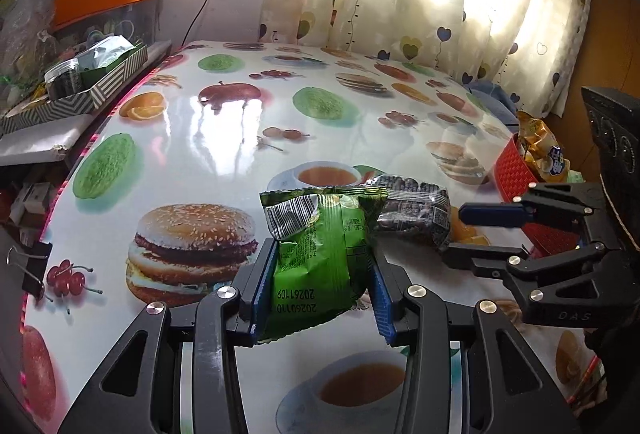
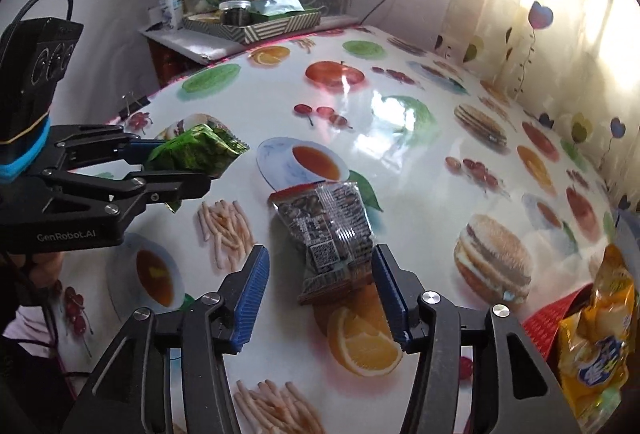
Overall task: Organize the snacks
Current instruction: 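Grasp the dark wrapped snack with the right gripper while the left gripper holds the green packet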
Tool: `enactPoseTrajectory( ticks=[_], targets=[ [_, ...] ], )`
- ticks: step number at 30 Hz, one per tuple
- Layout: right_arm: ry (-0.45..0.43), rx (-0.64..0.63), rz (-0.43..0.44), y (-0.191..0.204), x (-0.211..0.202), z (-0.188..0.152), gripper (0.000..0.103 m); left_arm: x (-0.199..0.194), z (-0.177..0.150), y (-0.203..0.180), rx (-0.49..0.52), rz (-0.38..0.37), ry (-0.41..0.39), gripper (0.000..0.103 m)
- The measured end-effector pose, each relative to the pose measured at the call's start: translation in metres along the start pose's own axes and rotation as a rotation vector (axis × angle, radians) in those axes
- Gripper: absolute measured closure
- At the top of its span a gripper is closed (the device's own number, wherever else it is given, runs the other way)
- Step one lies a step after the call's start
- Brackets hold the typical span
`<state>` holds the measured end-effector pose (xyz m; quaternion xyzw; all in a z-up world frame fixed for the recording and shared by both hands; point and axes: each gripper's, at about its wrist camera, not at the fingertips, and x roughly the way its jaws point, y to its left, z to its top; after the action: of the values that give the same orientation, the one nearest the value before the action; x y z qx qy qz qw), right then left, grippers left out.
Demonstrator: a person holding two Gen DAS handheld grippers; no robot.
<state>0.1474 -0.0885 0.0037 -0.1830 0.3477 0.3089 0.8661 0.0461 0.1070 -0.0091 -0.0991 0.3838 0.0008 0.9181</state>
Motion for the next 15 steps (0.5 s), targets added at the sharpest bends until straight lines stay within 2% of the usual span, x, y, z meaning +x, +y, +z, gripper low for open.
enactPoseTrajectory(
  ticks=[2, 11, 15],
  targets=[
    [0.016, -0.04, 0.016, -0.001, 0.009, 0.006, 0.045, -0.001, 0.0, 0.005, -0.014, 0.002, -0.003, 0.059],
    [0.106, -0.134, 0.003, -0.004, 0.048, 0.022, 0.045, -0.004, -0.004, 0.018, -0.044, -0.007, -0.006, 0.059],
    [0.125, -0.127, 0.013, -0.005, 0.055, 0.023, 0.046, -0.002, -0.005, 0.02, -0.054, -0.019, -0.003, 0.059]
  ],
)
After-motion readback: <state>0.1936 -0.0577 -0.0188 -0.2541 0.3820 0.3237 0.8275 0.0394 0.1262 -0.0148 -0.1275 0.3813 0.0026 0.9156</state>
